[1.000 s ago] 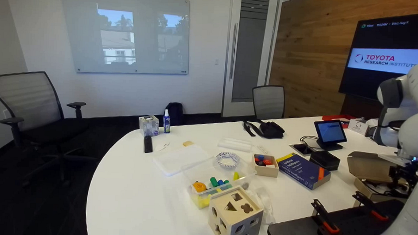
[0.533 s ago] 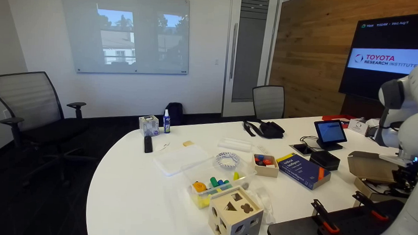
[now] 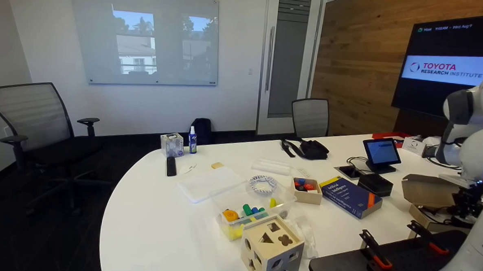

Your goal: Press the center button of the black object next to the book, open the cardboard box, remove the cable and put it on the table

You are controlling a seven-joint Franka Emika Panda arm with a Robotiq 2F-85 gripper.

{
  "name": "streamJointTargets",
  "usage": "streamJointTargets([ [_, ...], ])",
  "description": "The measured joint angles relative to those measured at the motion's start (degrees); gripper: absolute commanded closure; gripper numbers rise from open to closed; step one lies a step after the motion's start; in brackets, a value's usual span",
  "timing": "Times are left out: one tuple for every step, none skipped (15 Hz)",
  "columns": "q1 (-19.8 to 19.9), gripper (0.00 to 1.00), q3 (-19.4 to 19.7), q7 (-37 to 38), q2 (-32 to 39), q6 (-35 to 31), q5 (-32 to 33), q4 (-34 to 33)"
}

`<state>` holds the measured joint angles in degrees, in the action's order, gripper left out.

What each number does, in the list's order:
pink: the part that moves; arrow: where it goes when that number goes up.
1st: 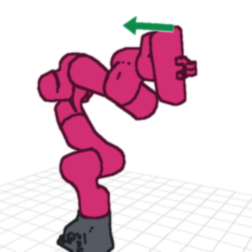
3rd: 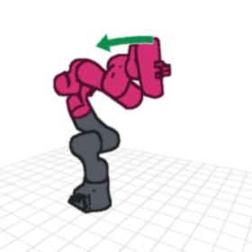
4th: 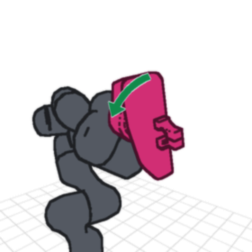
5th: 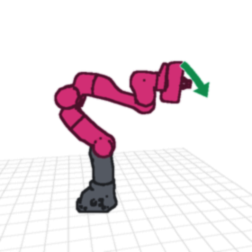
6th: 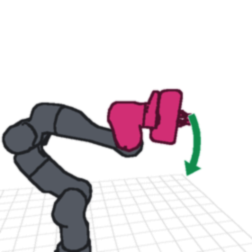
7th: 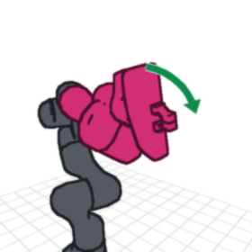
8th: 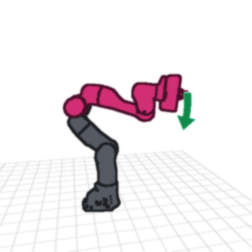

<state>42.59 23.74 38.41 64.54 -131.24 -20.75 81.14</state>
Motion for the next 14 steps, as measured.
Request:
streamJointTargets([
  [0.59, 0.99, -0.51, -0.46, -0.84, 0.12, -0.12, 0.06],
  [1.25, 0.99, -1.05, -1.22, -1.85, 0.25, -0.41, 0.18],
  [2.01, 0.99, -1.67, -2.05, -3.08, 0.39, -0.77, 0.41],
  [2.93, 0.99, -2.5, -3.33, -4.53, 0.4, -1.58, 0.78],
  [3.91, 0.99, -3.41, -4.81, -6.15, 0.41, -2.61, 1.33],
  [4.9, 0.99, -4.37, -6.36, -7.87, 0.46, -3.76, 2.07],
  [5.89, 0.99, -5.34, -7.95, -9.74, 0.79, -4.99, 3.04],
  [6.79, 0.99, -6.21, -9.43, -11.71, 1.62, -6.11, 4.15],
  [7.67, 0.99, -6.98, -10.85, -13.83, 2.9, -7.07, 5.38],
  [8.43, 0.99, -7.62, -12.27, -15.94, 4.52, -8.02, 6.63],
  [9.17, 0.99, -8.16, -13.5, -18.09, 6.52, -8.8, 7.89],
  [9.8, 0.99, -8.49, -14.62, -20.28, 9.14, -9.54, 9.08],
  [10.39, 0.99, -8.66, -15.47, -22.46, 12.23, -10.32, 10.14],
  [11.01, 0.99, -8.71, -16.01, -24.65, 15.88, -11.16, 11.07],
])
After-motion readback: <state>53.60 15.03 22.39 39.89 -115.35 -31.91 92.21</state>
